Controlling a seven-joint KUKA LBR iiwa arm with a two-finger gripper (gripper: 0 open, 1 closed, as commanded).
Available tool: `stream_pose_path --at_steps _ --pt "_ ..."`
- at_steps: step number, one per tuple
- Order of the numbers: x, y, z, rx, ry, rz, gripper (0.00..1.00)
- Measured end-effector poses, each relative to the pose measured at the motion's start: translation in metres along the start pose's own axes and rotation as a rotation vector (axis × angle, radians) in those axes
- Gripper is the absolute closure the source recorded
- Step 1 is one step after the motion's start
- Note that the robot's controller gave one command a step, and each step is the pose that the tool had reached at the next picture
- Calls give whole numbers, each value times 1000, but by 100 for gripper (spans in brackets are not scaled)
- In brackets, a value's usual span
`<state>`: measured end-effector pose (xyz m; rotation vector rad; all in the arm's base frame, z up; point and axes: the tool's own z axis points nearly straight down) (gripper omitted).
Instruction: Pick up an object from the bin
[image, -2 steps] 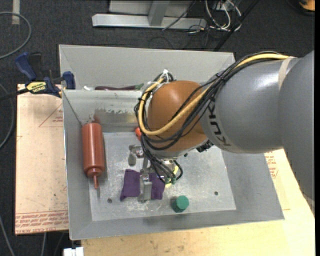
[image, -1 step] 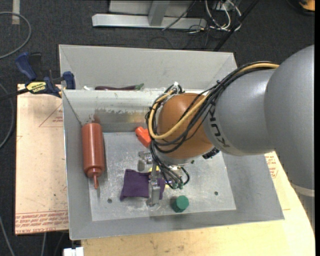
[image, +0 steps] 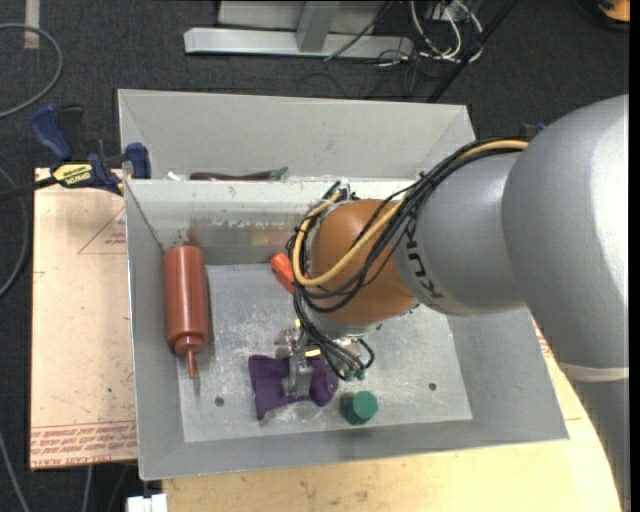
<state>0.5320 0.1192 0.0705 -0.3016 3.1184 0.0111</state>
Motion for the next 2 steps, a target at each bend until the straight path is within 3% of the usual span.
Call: stream_pose_path --at_steps 1,2 --pt "0 0 0 0 0 0 100" --pt "6 -4 -95 -1 -2 28 100"
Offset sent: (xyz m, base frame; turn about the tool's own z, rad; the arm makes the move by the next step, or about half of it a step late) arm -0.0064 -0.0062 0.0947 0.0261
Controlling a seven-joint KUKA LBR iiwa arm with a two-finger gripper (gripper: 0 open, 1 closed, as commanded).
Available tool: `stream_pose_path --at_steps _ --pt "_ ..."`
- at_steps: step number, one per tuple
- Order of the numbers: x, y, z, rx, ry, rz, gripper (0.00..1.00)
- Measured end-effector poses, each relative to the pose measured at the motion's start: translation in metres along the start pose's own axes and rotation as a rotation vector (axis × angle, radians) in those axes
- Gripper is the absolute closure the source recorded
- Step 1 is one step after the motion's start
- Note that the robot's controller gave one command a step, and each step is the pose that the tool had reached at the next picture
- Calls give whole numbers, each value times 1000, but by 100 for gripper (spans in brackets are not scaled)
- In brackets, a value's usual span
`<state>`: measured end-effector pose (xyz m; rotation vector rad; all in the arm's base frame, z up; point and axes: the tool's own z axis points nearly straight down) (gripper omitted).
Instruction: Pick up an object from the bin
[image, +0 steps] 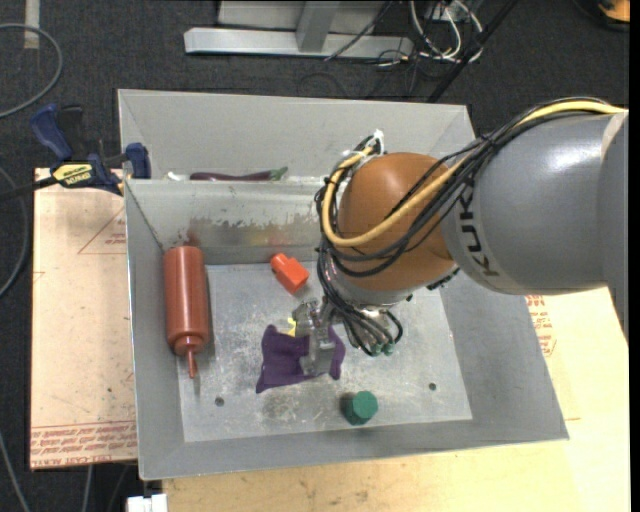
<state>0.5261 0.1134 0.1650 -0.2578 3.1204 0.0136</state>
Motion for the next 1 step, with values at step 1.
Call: stream_pose_path --at_steps 1 --pt "0 0 0 0 0 0 100"
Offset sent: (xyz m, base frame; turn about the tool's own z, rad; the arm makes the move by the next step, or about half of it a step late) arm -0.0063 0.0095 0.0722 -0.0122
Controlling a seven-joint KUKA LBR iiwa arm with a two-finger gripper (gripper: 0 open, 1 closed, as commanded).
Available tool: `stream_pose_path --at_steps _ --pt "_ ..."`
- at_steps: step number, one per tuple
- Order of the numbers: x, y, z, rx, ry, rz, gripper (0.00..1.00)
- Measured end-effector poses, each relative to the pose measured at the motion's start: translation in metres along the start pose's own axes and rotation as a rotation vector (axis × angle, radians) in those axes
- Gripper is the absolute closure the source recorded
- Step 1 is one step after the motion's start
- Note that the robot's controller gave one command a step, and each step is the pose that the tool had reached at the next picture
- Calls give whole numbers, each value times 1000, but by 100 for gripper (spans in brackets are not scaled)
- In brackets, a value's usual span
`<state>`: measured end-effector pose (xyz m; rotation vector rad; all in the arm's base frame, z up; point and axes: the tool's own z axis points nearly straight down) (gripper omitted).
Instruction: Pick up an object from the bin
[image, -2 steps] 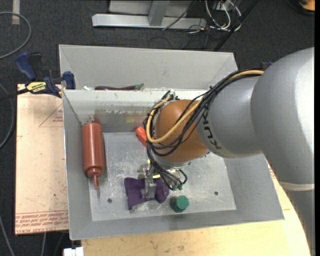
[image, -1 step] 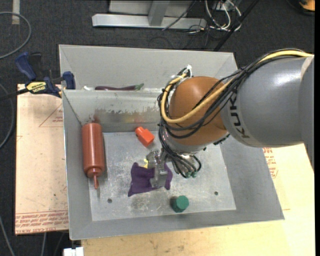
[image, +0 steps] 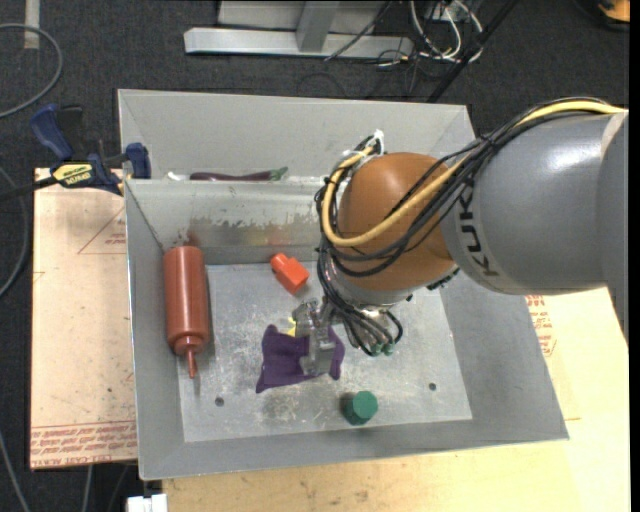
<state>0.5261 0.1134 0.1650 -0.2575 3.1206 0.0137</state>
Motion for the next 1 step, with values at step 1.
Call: stream_pose_path --at_steps 1 --pt "3 11 -72 -1 -3 -10 100"
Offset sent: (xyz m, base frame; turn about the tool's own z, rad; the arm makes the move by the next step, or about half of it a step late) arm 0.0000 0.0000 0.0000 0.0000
